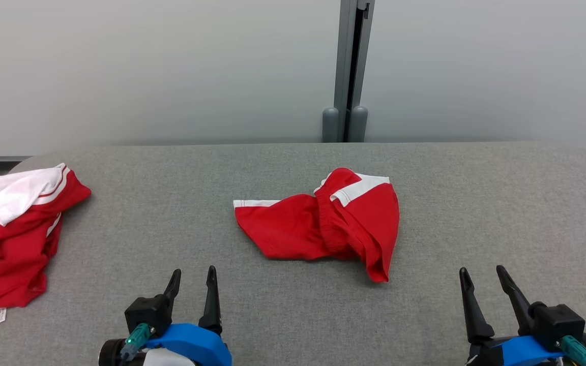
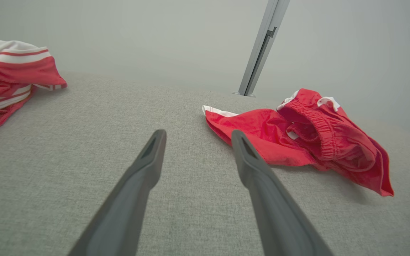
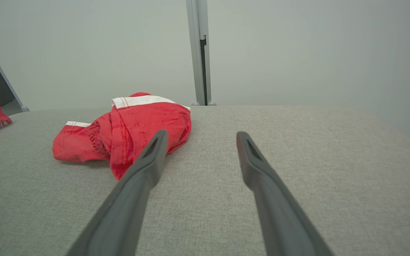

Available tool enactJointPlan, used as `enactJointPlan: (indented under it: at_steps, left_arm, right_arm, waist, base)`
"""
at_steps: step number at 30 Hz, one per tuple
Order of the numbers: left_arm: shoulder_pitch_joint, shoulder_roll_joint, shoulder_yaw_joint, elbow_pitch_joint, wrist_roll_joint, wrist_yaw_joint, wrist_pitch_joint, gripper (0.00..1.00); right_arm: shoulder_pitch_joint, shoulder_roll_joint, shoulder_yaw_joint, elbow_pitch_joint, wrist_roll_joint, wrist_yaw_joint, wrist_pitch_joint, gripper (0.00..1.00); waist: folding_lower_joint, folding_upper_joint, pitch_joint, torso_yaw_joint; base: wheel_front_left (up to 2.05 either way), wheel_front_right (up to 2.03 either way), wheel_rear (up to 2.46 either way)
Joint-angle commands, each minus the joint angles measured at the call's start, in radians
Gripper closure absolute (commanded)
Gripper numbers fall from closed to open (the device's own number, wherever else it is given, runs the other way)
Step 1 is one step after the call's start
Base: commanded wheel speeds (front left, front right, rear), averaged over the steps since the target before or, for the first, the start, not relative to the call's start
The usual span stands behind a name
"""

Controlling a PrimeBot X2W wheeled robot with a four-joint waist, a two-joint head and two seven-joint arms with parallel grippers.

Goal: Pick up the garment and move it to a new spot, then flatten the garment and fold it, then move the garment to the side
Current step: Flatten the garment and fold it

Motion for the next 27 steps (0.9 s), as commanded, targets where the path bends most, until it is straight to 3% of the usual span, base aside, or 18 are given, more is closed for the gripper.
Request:
enactJointPlan:
  at_steps: [1,10,16,27]
  left_arm:
    - [-0.014,-0.002,0.005,0.005,0.010,-0.007,-0.005,0.00]
    - [-0.021,-0.013,0.025,0.010,0.028,-0.018,-0.005,0.00]
    - [-0.046,-0.024,0.020,0.007,0.040,-0.025,-0.005,0.00]
    - [-0.109,-0.047,0.006,-0.040,0.053,-0.034,-0.005,0.00]
  right_arm:
    - [-0.016,-0.005,-0.001,0.002,0.007,0.001,-0.004,0.00]
    - [-0.035,-0.005,0.012,0.009,-0.013,0.001,-0.004,0.00]
    - [-0.150,-0.005,0.058,0.038,-0.065,0.001,-0.004,0.00]
    - [-0.469,-0.006,0.095,0.284,-0.219,0.000,0.057,0.00]
  waist:
    - [0.0000,0.0000,0.001,0.001]
    - [0.0000,0.0000,0.010,0.012]
    - [0.0000,0.0000,0.044,0.054]
    - [0.0000,0.0000,0.186,0.208]
  base:
    - [0.00,0.00,0.00]
    - [0.00,0.00,0.00]
    - [0.00,0.00,0.00]
    - [0.00,0.00,0.00]
